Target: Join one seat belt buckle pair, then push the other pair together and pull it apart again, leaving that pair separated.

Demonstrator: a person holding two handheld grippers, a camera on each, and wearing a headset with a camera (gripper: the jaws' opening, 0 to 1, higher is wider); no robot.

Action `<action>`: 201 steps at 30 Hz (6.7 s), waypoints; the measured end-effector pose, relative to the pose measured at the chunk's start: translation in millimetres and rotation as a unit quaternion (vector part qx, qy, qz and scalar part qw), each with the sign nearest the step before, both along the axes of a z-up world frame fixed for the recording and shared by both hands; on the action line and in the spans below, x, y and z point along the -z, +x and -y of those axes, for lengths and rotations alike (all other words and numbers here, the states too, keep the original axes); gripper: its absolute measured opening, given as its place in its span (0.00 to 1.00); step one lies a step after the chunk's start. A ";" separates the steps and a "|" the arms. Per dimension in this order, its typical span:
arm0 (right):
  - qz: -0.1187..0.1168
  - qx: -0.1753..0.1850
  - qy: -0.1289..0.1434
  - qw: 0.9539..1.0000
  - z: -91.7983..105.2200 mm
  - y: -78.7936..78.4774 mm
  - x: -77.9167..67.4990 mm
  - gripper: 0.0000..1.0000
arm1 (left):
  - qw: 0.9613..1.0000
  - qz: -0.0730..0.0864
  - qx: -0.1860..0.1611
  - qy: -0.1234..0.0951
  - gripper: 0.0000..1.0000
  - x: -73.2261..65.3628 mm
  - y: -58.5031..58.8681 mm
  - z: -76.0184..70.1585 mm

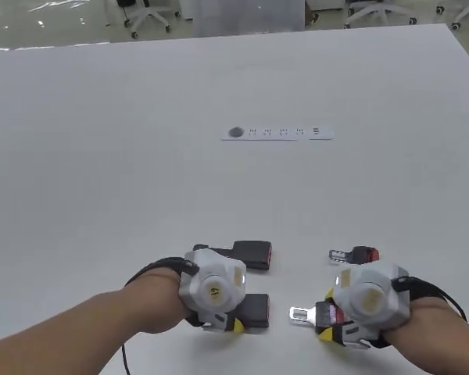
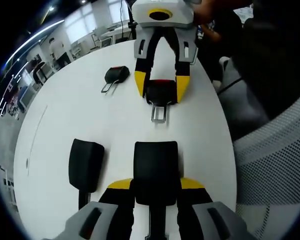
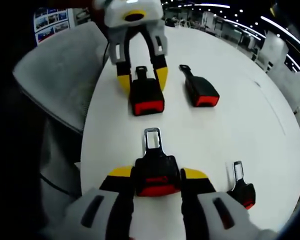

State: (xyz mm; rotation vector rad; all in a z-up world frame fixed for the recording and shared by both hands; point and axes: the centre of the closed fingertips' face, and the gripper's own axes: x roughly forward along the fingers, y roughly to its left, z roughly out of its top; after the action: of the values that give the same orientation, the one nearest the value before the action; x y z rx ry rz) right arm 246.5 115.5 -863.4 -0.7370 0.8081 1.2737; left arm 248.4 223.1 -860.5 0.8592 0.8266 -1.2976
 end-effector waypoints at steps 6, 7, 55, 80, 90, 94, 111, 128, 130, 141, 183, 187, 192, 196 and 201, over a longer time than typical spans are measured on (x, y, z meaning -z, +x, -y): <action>0.000 -0.006 -0.005 1.000 -17.1 2.9 0.3 0.36 | 1.000 -0.001 0.001 0.005 0.33 0.4 -0.3 -0.2; 0.001 -0.010 -0.007 1.000 -20.3 2.9 0.6 0.36 | 1.000 -0.001 0.001 0.005 0.33 0.4 -0.3 -0.2; 0.007 -0.052 0.020 0.998 -54.8 3.6 -1.2 0.33 | 1.000 -0.028 0.010 0.002 0.32 2.2 0.2 3.1; 0.006 -0.021 0.063 0.998 -55.7 4.0 -1.2 0.37 | 0.999 -0.029 -0.017 -0.015 0.35 0.9 2.2 0.7; 0.002 -0.012 0.052 0.999 -52.3 3.3 0.2 0.39 | 1.000 -0.001 -0.023 0.003 0.40 -3.3 1.6 -14.6; 0.005 0.000 0.071 0.997 -54.1 5.0 -16.9 0.40 | 0.999 0.010 -0.043 -0.022 0.40 -22.7 10.5 -12.0; 0.057 0.031 0.068 0.996 5.6 63.7 -44.4 0.40 | 0.998 0.053 -0.011 -0.015 0.48 -52.7 79.5 -4.5; 0.034 0.079 0.015 0.996 90.1 108.4 -9.8 0.41 | 0.999 0.024 -0.011 0.024 0.46 -9.6 112.7 -9.5; 0.026 0.079 0.011 0.996 92.4 109.2 -6.2 0.37 | 0.999 0.006 0.000 0.033 0.34 -6.8 108.8 -12.4; 0.024 0.051 0.015 0.998 77.1 108.7 -5.9 0.34 | 0.999 0.029 0.012 0.036 0.31 -3.1 110.7 -14.2; 0.021 -0.025 0.034 0.999 -45.6 106.6 -6.7 0.30 | 0.998 0.021 0.039 0.046 0.30 -0.6 107.4 -13.2; 0.024 -0.026 0.030 0.999 -53.1 106.1 -6.6 0.30 | 0.998 0.019 0.043 0.047 0.30 -0.1 107.0 -12.9; 0.022 -0.032 0.035 0.999 -52.0 106.5 -6.9 0.30 | 0.998 0.017 0.041 0.048 0.30 0.2 107.6 -13.7; 0.021 -0.031 0.037 0.999 -50.2 106.4 -7.2 0.31 | 0.998 0.017 0.036 0.043 0.30 0.3 108.7 -14.5; 0.019 -0.029 0.034 0.999 -42.2 106.5 -7.1 0.31 | 0.999 0.011 0.033 0.040 0.31 0.5 109.1 -14.1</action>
State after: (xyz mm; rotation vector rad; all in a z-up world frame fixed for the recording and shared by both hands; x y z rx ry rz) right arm 352.9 157.7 -856.4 -0.7322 0.7134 1.3297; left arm 357.5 237.2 -861.0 0.9705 0.8437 -1.3173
